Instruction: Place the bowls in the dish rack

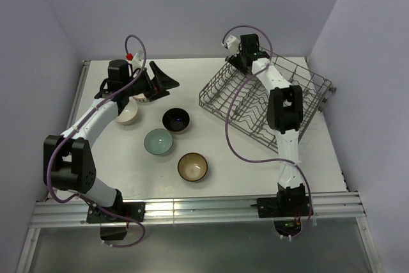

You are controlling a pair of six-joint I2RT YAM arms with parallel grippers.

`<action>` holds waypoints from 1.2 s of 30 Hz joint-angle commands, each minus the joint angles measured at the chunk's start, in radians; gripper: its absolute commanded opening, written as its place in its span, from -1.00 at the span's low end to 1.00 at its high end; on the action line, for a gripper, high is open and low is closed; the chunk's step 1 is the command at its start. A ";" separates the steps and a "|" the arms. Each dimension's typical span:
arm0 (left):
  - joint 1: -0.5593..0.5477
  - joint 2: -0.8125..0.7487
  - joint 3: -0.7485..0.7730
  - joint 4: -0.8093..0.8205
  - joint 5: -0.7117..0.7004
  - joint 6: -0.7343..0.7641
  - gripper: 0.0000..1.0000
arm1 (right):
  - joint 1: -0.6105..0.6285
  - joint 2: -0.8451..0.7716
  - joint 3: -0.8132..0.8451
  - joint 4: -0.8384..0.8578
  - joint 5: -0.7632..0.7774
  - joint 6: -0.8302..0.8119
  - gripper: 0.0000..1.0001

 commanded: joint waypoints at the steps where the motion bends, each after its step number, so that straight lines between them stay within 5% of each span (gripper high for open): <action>1: 0.009 -0.012 0.006 0.027 0.035 0.023 0.92 | 0.009 -0.005 0.056 0.062 0.052 -0.065 -1.00; 29: 0.012 0.014 0.030 -0.001 0.052 0.026 0.93 | 0.006 0.038 0.009 0.057 0.113 -0.129 -1.00; 36: 0.012 0.015 0.038 -0.011 0.047 0.030 0.94 | 0.006 0.028 -0.020 0.072 0.118 -0.146 -0.42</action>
